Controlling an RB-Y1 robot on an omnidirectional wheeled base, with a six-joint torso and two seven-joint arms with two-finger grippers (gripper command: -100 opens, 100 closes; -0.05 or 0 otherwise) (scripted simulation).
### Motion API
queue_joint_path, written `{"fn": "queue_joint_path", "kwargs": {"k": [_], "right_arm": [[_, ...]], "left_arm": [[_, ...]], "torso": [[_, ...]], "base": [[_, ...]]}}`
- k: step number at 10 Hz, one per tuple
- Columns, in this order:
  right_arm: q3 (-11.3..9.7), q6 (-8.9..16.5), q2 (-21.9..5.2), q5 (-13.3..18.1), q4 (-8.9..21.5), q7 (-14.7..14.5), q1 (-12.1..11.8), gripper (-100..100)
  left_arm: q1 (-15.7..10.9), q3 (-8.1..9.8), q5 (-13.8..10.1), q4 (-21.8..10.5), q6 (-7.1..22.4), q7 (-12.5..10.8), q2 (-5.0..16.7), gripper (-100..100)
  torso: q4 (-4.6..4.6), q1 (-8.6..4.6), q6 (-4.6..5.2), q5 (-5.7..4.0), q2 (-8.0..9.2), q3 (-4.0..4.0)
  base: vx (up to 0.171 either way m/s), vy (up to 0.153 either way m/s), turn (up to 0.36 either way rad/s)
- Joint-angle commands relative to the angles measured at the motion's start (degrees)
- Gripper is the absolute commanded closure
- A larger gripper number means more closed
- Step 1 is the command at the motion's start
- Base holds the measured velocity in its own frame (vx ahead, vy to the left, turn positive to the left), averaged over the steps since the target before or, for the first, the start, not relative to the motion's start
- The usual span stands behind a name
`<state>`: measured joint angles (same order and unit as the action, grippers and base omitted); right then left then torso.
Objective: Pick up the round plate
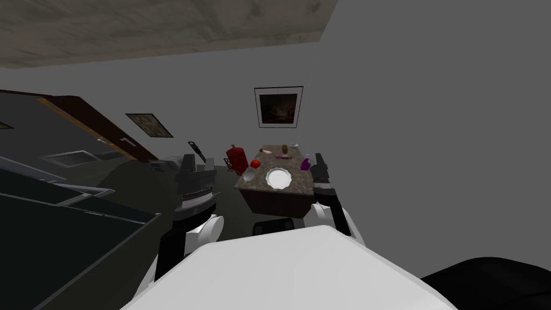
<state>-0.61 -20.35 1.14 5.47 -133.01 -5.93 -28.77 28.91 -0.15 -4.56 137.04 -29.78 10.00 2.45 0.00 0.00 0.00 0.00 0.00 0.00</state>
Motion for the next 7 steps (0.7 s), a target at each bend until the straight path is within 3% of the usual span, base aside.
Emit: {"fn": "queue_joint_path", "kwargs": {"k": [1, 7], "right_arm": [[-0.39, 0.45, -1.65, 0.54, 0.47, -0.62, 0.05, -100], [-2.54, 3.7, -8.7, 5.58, 4.4, -5.97, -0.12, -100]], "left_arm": [[0.0, 0.0, 0.0, 0.0, 0.0, 0.0, 0.0, 0], [0.0, 0.0, 0.0, 0.0, 0.0, 0.0, 0.0, 0]], "torso": [[0.0, 0.0, 0.0, 0.0, 0.0, 0.0], [0.03, 0.08, 0.0, 0.02, 0.13, 0.08]], "base": [[-0.013, -0.004, -0.017], [-0.034, 0.016, -0.022]]}}
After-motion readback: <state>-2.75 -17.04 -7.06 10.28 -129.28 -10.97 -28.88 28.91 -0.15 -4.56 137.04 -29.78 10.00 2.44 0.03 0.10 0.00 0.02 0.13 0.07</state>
